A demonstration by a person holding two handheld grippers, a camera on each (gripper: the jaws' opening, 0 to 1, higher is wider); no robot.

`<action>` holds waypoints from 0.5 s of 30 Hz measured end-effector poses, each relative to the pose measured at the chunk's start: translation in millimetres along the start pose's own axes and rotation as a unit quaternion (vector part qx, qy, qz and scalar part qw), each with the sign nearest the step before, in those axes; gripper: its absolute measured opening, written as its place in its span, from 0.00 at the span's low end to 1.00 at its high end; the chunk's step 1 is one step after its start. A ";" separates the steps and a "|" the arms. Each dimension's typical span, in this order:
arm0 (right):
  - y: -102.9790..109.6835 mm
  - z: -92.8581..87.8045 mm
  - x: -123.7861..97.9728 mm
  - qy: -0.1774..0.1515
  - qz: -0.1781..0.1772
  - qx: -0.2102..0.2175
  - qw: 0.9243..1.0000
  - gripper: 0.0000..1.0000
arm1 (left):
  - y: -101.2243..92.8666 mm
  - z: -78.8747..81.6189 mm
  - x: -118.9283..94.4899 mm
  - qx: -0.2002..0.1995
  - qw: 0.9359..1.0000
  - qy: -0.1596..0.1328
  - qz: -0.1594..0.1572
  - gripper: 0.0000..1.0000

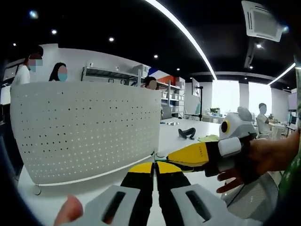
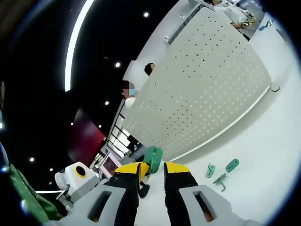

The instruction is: Insert the hook assembly into the mounting plate slot until the hook locks in place.

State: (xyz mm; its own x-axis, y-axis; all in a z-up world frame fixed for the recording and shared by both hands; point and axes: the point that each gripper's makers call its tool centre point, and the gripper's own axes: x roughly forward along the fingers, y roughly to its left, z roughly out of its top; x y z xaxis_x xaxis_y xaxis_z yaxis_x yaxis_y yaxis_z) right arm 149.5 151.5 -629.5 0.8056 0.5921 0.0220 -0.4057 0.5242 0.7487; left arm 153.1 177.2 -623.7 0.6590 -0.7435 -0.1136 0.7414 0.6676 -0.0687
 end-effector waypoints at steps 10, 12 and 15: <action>1.2 2.7 -0.3 -0.008 0.004 0.025 1.000 0.12 | -5.9 2.7 -0.1 -0.002 1.000 -0.004 -0.006 0.02; 0.8 3.8 -0.4 -0.013 0.006 0.033 0.999 0.10 | -6.6 2.7 0.0 -0.002 1.000 -0.004 -0.006 0.02; 0.5 2.9 -0.6 -0.013 0.007 0.043 0.999 0.07 | -9.0 3.1 0.0 -0.003 1.000 -0.005 -0.007 0.02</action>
State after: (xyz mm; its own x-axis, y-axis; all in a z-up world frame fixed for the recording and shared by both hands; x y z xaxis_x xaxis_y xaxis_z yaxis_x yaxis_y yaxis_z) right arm 150.1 149.7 -627.2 0.8115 0.5822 0.0498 -0.3799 0.4609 0.8020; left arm 146.8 171.0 -620.0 0.6491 -0.7536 -0.1034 0.7503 0.6567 -0.0763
